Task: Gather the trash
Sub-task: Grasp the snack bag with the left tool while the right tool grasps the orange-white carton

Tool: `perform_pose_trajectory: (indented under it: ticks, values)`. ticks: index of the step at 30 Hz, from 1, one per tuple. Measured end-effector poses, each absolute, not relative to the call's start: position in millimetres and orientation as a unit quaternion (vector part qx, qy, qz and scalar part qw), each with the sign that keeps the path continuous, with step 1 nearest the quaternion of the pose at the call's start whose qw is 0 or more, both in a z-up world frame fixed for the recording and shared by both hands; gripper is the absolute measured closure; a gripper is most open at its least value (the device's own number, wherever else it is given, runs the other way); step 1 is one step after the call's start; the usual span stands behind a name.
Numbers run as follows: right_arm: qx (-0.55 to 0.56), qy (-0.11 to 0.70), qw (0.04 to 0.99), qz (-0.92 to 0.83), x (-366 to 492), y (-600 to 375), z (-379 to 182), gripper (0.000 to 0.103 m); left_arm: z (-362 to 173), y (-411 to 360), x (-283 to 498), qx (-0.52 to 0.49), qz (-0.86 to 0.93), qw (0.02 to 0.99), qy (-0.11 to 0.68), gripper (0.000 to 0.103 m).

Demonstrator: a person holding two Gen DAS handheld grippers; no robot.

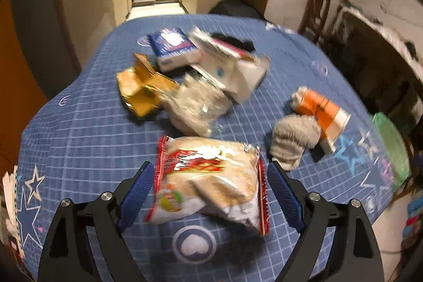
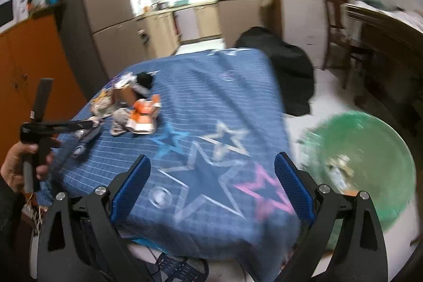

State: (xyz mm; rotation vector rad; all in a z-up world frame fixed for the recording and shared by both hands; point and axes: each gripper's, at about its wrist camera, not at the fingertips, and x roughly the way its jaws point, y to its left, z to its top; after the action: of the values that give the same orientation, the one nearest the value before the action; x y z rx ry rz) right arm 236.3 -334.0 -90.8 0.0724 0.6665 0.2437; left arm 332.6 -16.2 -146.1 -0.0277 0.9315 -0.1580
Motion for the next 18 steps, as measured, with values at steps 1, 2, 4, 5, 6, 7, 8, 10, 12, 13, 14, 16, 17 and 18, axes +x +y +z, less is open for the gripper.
perform_pose_trajectory:
  ticks: [1,2,4,5,6,7,8,10,12,13,14,16,17,18]
  values:
    - [0.031,0.331,0.934,0.133,247,-325,-90,0.012,-152,-18,334,-0.002,-0.07,0.89,0.45,0.015]
    - [0.031,0.335,0.93,0.147,256,-318,-90,0.012,-157,-17,335,-0.003,-0.069,0.888,0.454,0.015]
    - [0.031,0.342,0.924,0.171,269,-308,-91,0.012,-162,-13,335,-0.017,-0.067,0.886,0.458,0.017]
    - [0.031,0.346,0.919,0.186,281,-301,-91,0.013,-163,-10,336,-0.019,-0.065,0.891,0.45,0.022]
    - [0.035,0.35,0.915,0.197,289,-296,-93,0.015,-163,-9,334,-0.016,-0.061,0.892,0.447,0.028]
    - [0.042,0.358,0.909,0.209,301,-291,-95,0.022,-162,-10,333,-0.016,-0.064,0.894,0.443,0.031]
    - [0.052,0.368,0.902,0.22,314,-286,-99,0.029,-161,-9,331,-0.021,-0.066,0.896,0.44,0.033]
    - [0.068,0.385,0.891,0.23,333,-280,-107,0.039,-160,-6,330,-0.027,-0.07,0.896,0.437,0.035]
    - [0.083,0.401,0.88,0.241,354,-270,-117,0.044,-158,1,324,-0.029,-0.073,0.899,0.432,0.038]
    - [0.088,0.405,0.877,0.242,362,-266,-120,0.045,-159,0,322,-0.031,-0.074,0.899,0.431,0.038]
    - [0.093,0.411,0.874,0.243,369,-261,-124,0.046,-159,1,322,-0.035,-0.077,0.899,0.429,0.038]
    - [0.093,0.415,0.873,0.24,380,-254,-128,0.049,-157,4,320,-0.04,-0.08,0.9,0.427,0.039]
    - [0.089,0.417,0.873,0.237,384,-250,-129,0.053,-157,4,322,-0.044,-0.082,0.9,0.426,0.04]
    - [0.086,0.42,0.872,0.235,388,-247,-130,0.055,-158,-1,326,-0.047,-0.084,0.9,0.425,0.04]
